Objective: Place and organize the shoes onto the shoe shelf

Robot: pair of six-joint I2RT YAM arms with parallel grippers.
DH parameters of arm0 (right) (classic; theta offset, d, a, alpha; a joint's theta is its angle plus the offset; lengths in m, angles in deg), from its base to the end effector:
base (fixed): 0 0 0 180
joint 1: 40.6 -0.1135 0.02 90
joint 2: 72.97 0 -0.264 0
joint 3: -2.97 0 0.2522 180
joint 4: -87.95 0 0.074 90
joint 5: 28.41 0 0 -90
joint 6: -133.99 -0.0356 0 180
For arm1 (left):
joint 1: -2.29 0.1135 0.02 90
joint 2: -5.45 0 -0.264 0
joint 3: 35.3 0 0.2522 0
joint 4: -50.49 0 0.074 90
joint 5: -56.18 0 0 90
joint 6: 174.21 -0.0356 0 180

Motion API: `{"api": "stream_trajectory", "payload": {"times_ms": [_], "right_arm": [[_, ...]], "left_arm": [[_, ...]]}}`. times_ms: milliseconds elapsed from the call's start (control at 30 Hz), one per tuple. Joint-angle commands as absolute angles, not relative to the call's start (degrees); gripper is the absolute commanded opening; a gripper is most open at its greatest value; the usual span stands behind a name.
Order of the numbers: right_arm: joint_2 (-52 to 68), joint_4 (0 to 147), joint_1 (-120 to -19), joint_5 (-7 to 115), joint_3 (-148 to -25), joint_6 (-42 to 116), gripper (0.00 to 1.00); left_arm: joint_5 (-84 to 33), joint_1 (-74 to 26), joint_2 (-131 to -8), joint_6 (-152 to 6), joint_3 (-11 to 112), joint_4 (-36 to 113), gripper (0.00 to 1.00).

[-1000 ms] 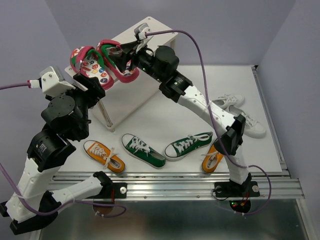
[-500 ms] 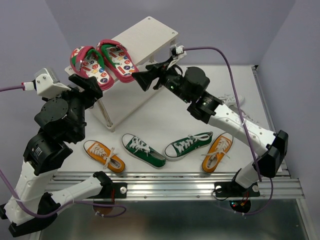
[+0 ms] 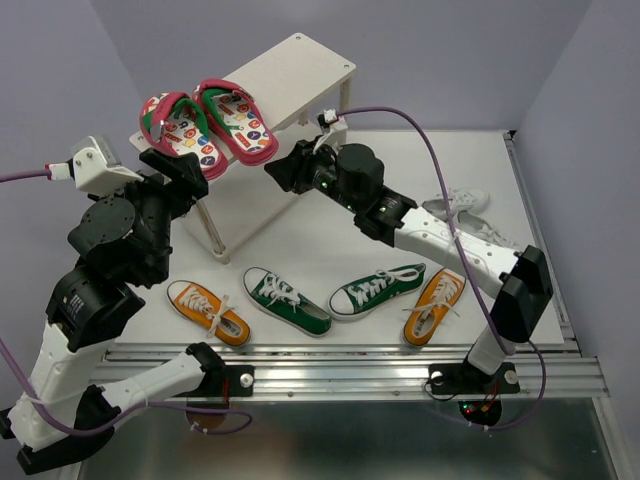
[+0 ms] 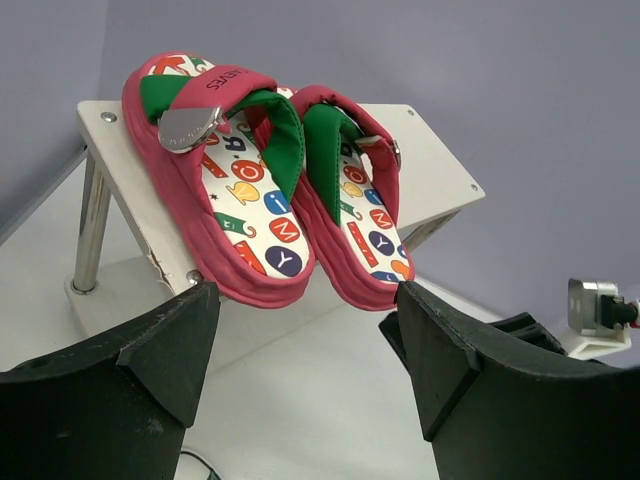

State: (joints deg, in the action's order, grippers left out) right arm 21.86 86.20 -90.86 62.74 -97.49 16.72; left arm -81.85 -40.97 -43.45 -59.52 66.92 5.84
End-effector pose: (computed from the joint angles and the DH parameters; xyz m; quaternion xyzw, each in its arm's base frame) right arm 0.2579 0.3091 0.4087 -0.1289 0.6705 0.4521 0.5740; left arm 0.0864 -0.0450 0.5294 -0.2086 0.6372 -0.1673 0.7228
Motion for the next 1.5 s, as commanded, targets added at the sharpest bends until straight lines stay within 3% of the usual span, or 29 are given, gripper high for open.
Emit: {"api": "stream_trajectory", "payload": {"times_ms": [0, 100, 367, 533, 600, 667, 700, 733, 1033, 1200, 1467], "right_arm": [[25.3, 87.5, -90.9, 63.7, -103.5, 17.3, 0.36], [27.3, 87.3, -90.9, 64.3, -106.9, 17.6, 0.32], [32.1, 85.2, -90.9, 65.4, -113.8, 18.8, 0.33], [29.7, 84.9, -90.9, 65.4, -110.4, 18.9, 0.34], [27.0, 85.0, -90.9, 64.3, -107.4, 18.5, 0.37], [25.2, 85.0, -90.9, 62.1, -102.3, 17.8, 0.48], [23.6, 85.0, -90.9, 59.7, -100.6, 17.4, 0.7], [23.1, 84.0, -90.9, 58.6, -97.7, 17.1, 0.76], [15.6, 75.1, -91.6, 55.5, -80.5, 18.1, 0.99], [13.1, 69.7, -93.9, 57.5, -69.8, 21.2, 0.98], [12.6, 67.1, -98.9, 60.3, -64.1, 22.0, 0.93]], "left_arm": [[-81.8, -40.8, -42.7, -58.8, 66.4, 7.4, 0.82], [-81.9, -40.7, -42.4, -58.5, 66.8, 6.8, 0.82], [-81.2, -40.8, -42.1, -57.8, 66.5, 6.2, 0.82], [-81.1, -40.8, -41.9, -57.7, 66.1, 6.3, 0.82], [-81.2, -40.8, -41.9, -57.7, 65.6, 6.5, 0.82], [-81.4, -40.8, -42.0, -57.9, 65.4, 6.6, 0.82], [-81.5, -40.8, -42.2, -58.0, 65.2, 6.7, 0.82], [-81.5, -40.7, -42.4, -58.4, 65.0, 6.9, 0.82], [-83.0, -40.8, -45.8, -59.5, 65.7, 8.7, 0.81], [-82.7, -40.8, -47.5, -61.9, 65.9, 11.4, 0.81], [-82.3, -40.8, -47.5, -63.7, 64.3, 16.7, 0.81]]}}
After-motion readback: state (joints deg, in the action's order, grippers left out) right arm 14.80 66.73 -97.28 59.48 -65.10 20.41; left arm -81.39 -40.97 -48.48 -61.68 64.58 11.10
